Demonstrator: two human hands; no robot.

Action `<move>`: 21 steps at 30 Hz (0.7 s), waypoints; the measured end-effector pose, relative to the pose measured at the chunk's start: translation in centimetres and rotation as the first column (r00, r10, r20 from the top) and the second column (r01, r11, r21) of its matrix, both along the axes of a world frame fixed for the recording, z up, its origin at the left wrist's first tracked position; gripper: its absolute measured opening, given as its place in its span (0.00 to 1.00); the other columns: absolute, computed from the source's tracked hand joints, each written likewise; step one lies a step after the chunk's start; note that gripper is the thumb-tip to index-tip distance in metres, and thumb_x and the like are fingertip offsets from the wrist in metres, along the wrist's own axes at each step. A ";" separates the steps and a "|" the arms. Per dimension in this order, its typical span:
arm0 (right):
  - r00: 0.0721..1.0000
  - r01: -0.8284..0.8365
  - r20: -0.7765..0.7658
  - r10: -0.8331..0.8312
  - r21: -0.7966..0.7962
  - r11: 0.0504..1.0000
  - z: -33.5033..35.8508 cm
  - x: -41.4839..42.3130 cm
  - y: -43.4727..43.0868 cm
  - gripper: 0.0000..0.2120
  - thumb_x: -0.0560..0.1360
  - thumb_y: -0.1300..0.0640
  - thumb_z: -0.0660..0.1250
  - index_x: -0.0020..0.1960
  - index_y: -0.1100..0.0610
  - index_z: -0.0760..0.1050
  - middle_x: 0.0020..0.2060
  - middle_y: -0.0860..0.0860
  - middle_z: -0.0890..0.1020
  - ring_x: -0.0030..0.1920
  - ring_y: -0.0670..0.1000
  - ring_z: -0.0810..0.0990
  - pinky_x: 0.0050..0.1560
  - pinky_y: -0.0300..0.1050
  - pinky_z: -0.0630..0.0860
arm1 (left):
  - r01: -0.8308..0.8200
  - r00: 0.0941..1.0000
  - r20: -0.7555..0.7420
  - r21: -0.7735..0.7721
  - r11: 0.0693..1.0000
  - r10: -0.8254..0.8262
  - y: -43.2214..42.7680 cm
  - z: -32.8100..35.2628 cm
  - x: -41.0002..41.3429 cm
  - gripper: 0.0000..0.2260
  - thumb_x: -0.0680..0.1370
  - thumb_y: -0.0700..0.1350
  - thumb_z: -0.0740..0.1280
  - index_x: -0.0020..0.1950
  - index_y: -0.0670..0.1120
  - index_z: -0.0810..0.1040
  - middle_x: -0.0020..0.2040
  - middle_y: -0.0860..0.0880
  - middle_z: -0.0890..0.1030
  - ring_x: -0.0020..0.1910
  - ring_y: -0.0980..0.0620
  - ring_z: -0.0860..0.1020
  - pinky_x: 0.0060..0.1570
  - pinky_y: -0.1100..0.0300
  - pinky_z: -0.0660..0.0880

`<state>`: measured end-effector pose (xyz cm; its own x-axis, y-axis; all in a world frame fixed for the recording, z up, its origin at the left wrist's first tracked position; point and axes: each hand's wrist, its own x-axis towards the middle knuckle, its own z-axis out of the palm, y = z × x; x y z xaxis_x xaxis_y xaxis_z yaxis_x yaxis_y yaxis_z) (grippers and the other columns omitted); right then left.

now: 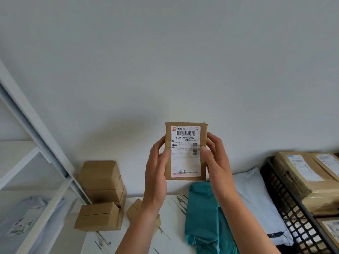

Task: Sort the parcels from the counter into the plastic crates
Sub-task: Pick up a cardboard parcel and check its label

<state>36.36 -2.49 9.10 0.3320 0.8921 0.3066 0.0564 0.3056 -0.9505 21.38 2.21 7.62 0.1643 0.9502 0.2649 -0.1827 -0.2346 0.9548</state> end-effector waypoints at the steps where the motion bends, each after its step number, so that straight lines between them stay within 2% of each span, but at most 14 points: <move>1: 1.000 0.008 0.002 -0.008 0.012 1.000 0.0 0.0 0.1 0.22 0.80 0.46 0.62 0.73 0.41 0.71 0.67 0.39 0.80 0.65 0.42 0.79 0.55 0.41 0.81 | -0.004 1.000 0.004 -0.002 1.000 0.004 -0.1 0.1 0.1 0.21 0.83 0.58 0.59 0.75 0.56 0.73 0.66 0.57 0.82 0.65 0.52 0.81 0.54 0.58 0.82; 4: 0.999 0.025 0.024 -0.026 0.015 1.000 0.0 0.3 0.1 0.21 0.80 0.47 0.63 0.73 0.41 0.71 0.66 0.39 0.80 0.65 0.42 0.80 0.55 0.38 0.80 | 0.007 1.000 -0.020 -0.007 1.000 -0.007 -0.2 0.5 -0.1 0.21 0.82 0.56 0.61 0.74 0.55 0.73 0.63 0.61 0.83 0.62 0.56 0.82 0.50 0.62 0.82; 6: 0.999 0.017 0.037 -0.017 0.002 1.000 0.0 0.7 0.0 0.21 0.80 0.47 0.64 0.73 0.40 0.72 0.67 0.38 0.80 0.65 0.44 0.80 0.55 0.41 0.81 | 0.046 0.998 -0.040 -0.014 0.999 -0.047 -0.2 0.7 -0.4 0.20 0.81 0.55 0.62 0.74 0.57 0.73 0.63 0.61 0.83 0.63 0.55 0.82 0.51 0.60 0.82; 9: 0.992 -0.091 0.087 0.094 -0.037 0.995 0.8 1.6 -0.7 0.25 0.80 0.48 0.66 0.75 0.37 0.69 0.71 0.38 0.77 0.65 0.50 0.81 0.61 0.53 0.82 | 0.133 0.988 -0.077 -0.043 0.990 -0.136 0.0 1.4 -1.6 0.22 0.80 0.56 0.65 0.74 0.62 0.71 0.68 0.57 0.81 0.66 0.52 0.81 0.55 0.54 0.84; 13: 0.967 -0.209 0.134 0.215 -0.058 0.976 2.8 3.3 -2.2 0.29 0.80 0.52 0.68 0.79 0.40 0.66 0.74 0.41 0.75 0.70 0.53 0.79 0.67 0.64 0.77 | 0.251 0.955 -0.149 -0.050 0.967 -0.256 -0.2 3.5 -3.4 0.28 0.75 0.57 0.72 0.74 0.62 0.69 0.66 0.57 0.82 0.62 0.50 0.84 0.52 0.53 0.85; 16: 0.961 -0.231 0.154 0.231 -0.018 0.973 4.3 3.6 -3.1 0.30 0.80 0.55 0.67 0.80 0.46 0.64 0.75 0.45 0.74 0.72 0.55 0.77 0.68 0.68 0.75 | 0.290 0.946 -0.146 -0.016 0.957 -0.289 -0.7 5.0 -3.9 0.29 0.73 0.56 0.72 0.73 0.58 0.70 0.66 0.55 0.83 0.61 0.48 0.85 0.53 0.50 0.85; 21: 0.949 -0.250 0.210 0.235 0.048 0.967 6.4 3.5 -4.2 0.31 0.79 0.56 0.67 0.81 0.48 0.63 0.76 0.46 0.74 0.68 0.60 0.80 0.61 0.69 0.80 | 0.307 0.948 -0.098 0.038 0.951 -0.302 -1.2 6.3 -4.3 0.28 0.72 0.53 0.71 0.71 0.54 0.71 0.63 0.52 0.83 0.62 0.48 0.84 0.50 0.53 0.85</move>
